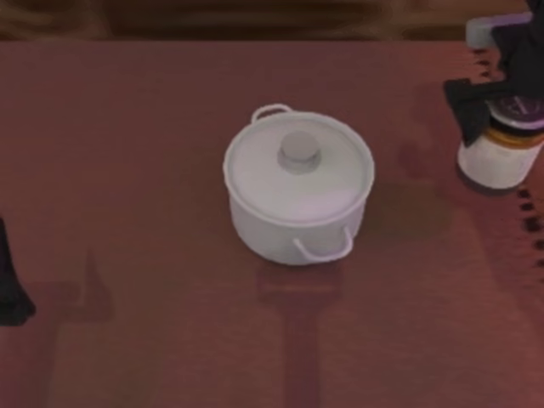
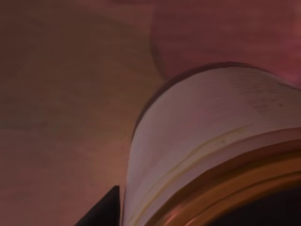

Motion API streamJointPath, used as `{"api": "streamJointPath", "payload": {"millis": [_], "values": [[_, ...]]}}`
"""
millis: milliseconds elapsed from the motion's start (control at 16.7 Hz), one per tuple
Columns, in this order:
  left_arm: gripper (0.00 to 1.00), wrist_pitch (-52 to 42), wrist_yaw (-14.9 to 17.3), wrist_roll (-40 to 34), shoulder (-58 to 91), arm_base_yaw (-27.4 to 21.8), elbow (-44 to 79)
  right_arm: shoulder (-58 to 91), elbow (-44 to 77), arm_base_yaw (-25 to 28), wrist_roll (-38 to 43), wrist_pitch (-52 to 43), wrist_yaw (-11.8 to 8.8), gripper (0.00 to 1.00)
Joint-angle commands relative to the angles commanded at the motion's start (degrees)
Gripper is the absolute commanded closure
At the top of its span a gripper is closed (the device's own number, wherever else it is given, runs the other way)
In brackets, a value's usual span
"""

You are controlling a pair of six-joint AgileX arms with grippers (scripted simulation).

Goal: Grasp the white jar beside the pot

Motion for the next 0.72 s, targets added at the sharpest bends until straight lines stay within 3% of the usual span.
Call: {"api": "streamJointPath", "payload": {"millis": [300, 720], "values": [[0.00, 0.00, 0.00, 0.00, 0.00, 0.00, 0.00, 0.21, -4.06, 5.77, 14.96, 3.99, 1.53, 1.00], [0.00, 0.00, 0.00, 0.00, 0.00, 0.00, 0.00, 0.21, -4.92, 6.51, 17.01, 4.68, 1.63, 1.00]]}}
